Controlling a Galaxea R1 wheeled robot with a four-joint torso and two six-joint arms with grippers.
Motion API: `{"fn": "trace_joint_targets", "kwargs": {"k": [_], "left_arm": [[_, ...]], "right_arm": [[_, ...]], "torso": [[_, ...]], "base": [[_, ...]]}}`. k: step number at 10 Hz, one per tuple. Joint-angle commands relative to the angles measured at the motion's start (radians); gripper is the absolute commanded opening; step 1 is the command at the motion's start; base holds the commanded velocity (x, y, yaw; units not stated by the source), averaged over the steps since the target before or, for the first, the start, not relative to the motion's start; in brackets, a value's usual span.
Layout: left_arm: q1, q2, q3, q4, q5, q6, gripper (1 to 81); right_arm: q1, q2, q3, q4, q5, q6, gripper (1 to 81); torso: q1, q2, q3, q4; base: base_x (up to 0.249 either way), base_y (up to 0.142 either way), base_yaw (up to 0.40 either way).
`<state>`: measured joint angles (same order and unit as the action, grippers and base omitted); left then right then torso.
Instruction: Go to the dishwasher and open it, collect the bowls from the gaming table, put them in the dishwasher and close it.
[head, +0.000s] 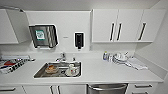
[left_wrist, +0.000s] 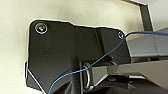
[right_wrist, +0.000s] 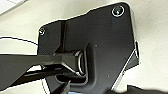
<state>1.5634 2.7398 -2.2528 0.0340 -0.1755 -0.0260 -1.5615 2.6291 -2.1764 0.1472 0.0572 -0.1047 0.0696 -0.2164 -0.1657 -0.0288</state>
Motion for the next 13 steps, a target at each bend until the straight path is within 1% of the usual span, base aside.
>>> {"fn": "trace_joint_targets", "kwargs": {"k": [1,2,3,6,7,8,9,10,11,12,13], "left_arm": [[-0.032,-0.034,0.016,0.014,0.054,0.0,81.1],[-0.032,-0.066,0.036,0.014,0.054,0.0,81.1],[-0.032,-0.107,0.071,0.014,0.053,-0.006,81.1],[-0.032,-0.282,0.246,0.007,0.047,-0.006,81.1],[-0.032,-0.331,0.293,0.007,0.009,-0.008,81.1],[-0.03,-0.376,0.341,0.007,-0.024,-0.008,81.1],[-0.029,-0.421,0.401,0.012,-0.038,-0.008,81.1],[-0.03,-0.474,0.473,0.015,-0.047,-0.008,81.1],[-0.03,-0.52,0.528,0.015,-0.074,-0.008,81.1],[-0.03,-0.561,0.574,0.015,-0.09,-0.008,81.1],[-0.03,-0.604,0.614,0.017,-0.104,-0.008,81.1]], "right_arm": [[0.036,-0.054,0.053,-0.008,-0.073,-0.004,81.1],[0.034,-0.091,0.118,-0.008,-0.073,-0.004,81.1],[0.034,-0.134,0.174,-0.006,-0.063,-0.003,81.1],[0.056,-0.255,0.349,-0.003,-0.066,0.008,81.1],[0.068,-0.289,0.394,-0.002,-0.071,0.008,81.1],[0.083,-0.34,0.455,0.002,-0.071,0.01,81.1],[0.095,-0.383,0.507,0.002,-0.065,0.01,81.1],[0.108,-0.442,0.573,-0.002,-0.063,0.01,81.1],[0.125,-0.487,0.619,0.0,-0.06,0.01,81.1],[0.146,-0.527,0.664,0.005,-0.06,0.01,81.1],[0.168,-0.573,0.721,0.003,-0.06,0.01,81.1]], "torso": [[0.0,0.0,0.0,0.0],[0.0,0.0,0.0,0.0],[-0.001,0.0,0.0,0.0],[-0.002,0.0,0.0,0.0],[-0.002,0.0,0.0,0.0],[0.063,-0.1,0.0,0.0],[0.064,-0.104,0.0,0.0],[0.074,-0.118,-0.094,0.0],[0.087,-0.14,-0.1,0.0],[0.101,-0.163,-0.117,0.0],[0.12,-0.192,-0.145,0.0]], "base": [[0.0,0.0,0.0],[0.0,0.0,0.0],[0.0,0.0,0.0],[0.0,0.0,0.0],[0.0,0.0,0.0],[0.0,0.0,0.0],[0.0,0.0,0.0],[0.0,0.0,0.0],[0.0,0.0,0.0],[0.0,0.0,0.0],[0.0,0.0,0.0]]}}
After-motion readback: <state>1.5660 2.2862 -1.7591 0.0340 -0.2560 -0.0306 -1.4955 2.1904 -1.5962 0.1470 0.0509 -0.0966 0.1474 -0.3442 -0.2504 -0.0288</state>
